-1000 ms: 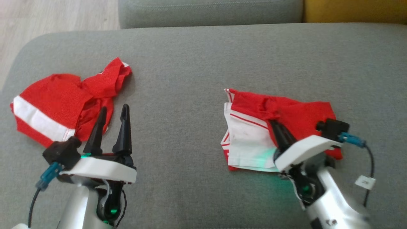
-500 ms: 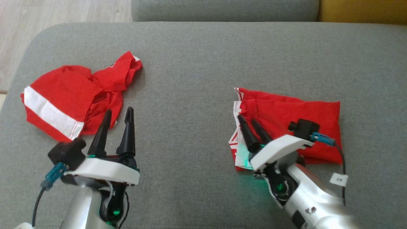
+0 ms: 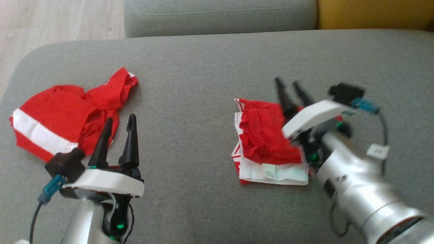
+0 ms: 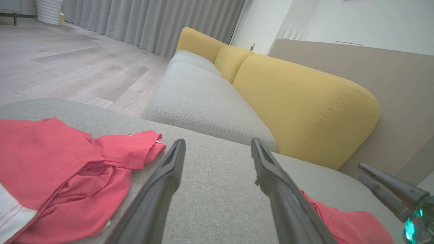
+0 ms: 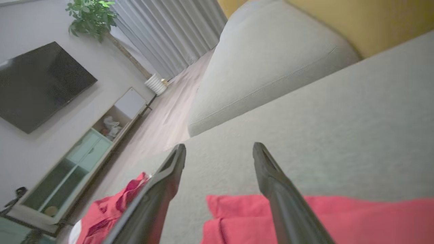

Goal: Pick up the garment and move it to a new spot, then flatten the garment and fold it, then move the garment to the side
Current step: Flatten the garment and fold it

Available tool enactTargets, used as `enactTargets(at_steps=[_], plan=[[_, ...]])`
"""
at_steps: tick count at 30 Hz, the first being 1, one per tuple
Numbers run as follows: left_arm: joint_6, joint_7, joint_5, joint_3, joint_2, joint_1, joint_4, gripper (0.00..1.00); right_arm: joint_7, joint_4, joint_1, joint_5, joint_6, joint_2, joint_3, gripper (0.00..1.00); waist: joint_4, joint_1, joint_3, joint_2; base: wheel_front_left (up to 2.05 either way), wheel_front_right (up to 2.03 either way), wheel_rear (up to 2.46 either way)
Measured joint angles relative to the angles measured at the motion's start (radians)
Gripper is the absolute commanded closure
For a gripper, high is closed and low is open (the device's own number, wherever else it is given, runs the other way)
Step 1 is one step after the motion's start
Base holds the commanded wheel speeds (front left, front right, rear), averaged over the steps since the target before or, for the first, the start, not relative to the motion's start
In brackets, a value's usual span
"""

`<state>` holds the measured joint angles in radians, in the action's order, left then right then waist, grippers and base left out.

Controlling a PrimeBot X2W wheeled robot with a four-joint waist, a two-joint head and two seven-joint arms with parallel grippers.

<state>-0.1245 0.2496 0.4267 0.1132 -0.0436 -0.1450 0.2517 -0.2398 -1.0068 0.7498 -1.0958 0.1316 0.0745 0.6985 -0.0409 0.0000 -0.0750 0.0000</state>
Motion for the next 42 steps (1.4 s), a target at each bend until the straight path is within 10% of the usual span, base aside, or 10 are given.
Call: enactTargets(at_steps=[13, 24, 35, 37, 42], plan=[[0.002, 0.0, 0.0, 0.007, 0.001, 0.005, -0.05, 0.0, -0.011, 0.157, -0.07, 0.521, 0.0, 0.225, -0.307, 0.0, 0.043, 0.0, 0.018, 0.0, 0.0, 0.0, 0.0], [0.01, 0.0, -0.037, 0.019, 0.0, 0.061, -0.071, 0.0, -0.011, 0.533, -0.52, 0.873, 0.0, 0.1, -0.686, 0.0, 0.044, 0.0, 0.031, 0.0, 0.0, 0.0, 0.0], [0.02, 0.0, -0.055, 0.039, 0.0, 0.085, -0.102, 0.0, 0.039, 0.726, -0.643, 0.993, 0.0, 0.01, -0.776, 0.0, 0.036, 0.0, 0.022, 0.0, 0.0, 0.0, 0.0], [0.02, 0.0, -0.055, 0.046, 0.0, 0.085, -0.102, 0.0, 0.05, 0.747, -0.643, 0.998, 0.0, 0.007, -0.772, 1.0, 0.03, 0.0, 0.016, 0.0, 0.0, 0.0, 0.0], [0.02, 0.0, -0.05, 0.064, 0.0, 0.075, -0.101, 0.0, 0.083, 0.767, -0.644, 1.0, 0.0, 0.005, -0.703, 1.0, 0.004, 0.0, -0.006, 0.0, 0.0, 0.0, 0.0]])
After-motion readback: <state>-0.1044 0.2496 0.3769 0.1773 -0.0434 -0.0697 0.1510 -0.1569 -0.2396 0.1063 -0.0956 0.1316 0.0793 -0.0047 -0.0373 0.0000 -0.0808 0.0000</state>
